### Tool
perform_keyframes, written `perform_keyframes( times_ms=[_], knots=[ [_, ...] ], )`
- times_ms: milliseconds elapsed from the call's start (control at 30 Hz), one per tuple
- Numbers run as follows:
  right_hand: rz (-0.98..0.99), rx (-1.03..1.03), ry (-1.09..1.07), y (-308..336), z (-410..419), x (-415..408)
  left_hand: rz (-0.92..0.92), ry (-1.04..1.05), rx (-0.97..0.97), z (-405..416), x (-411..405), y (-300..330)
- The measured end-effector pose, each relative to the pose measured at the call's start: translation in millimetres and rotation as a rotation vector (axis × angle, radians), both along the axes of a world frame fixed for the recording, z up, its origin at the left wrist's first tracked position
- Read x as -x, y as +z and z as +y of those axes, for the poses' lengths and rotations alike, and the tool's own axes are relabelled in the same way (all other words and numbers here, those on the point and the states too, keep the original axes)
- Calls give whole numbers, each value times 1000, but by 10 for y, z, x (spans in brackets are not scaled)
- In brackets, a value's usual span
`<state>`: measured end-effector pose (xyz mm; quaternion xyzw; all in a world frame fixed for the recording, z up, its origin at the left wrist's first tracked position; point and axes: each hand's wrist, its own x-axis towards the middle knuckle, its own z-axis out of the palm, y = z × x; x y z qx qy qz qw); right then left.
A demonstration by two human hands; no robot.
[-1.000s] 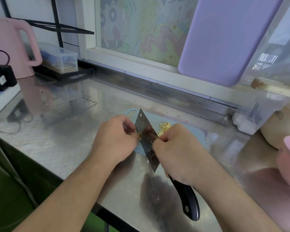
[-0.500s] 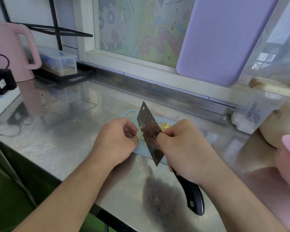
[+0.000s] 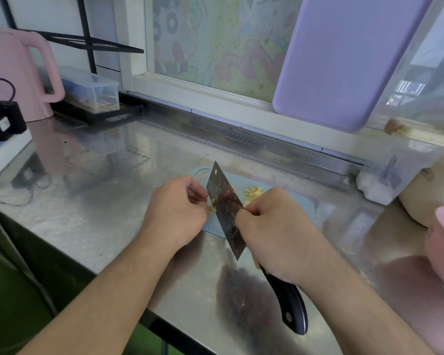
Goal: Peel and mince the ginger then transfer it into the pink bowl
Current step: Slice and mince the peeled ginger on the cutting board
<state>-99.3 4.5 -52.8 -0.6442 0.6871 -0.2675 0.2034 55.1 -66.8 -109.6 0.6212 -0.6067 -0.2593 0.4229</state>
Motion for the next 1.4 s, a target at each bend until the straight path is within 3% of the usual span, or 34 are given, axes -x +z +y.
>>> perform_keyframes(
  times_ms=[267,567,767,933,1200,1300,1400],
  knots=[
    [31,-27,41,19,-10,-28,-41,-69,-4,17,6,-26],
    [-10,51,2,175,33,109,-189,-119,130,-34,57,-88],
    [240,177,-2,114,6,170,-72,-133,130,1,41,-53],
    [385,239,-9,102,43,161,-166,-243,160,28,56,-64],
    [532,200,19,96,-4,213,-12,-12,320,89,48,41],
    [586,177,39,85,-29,236,31,-174,529,162,49,93],
    [637,183,53,94,-25,241,-61,-380,569,166,112,64]
  ],
)
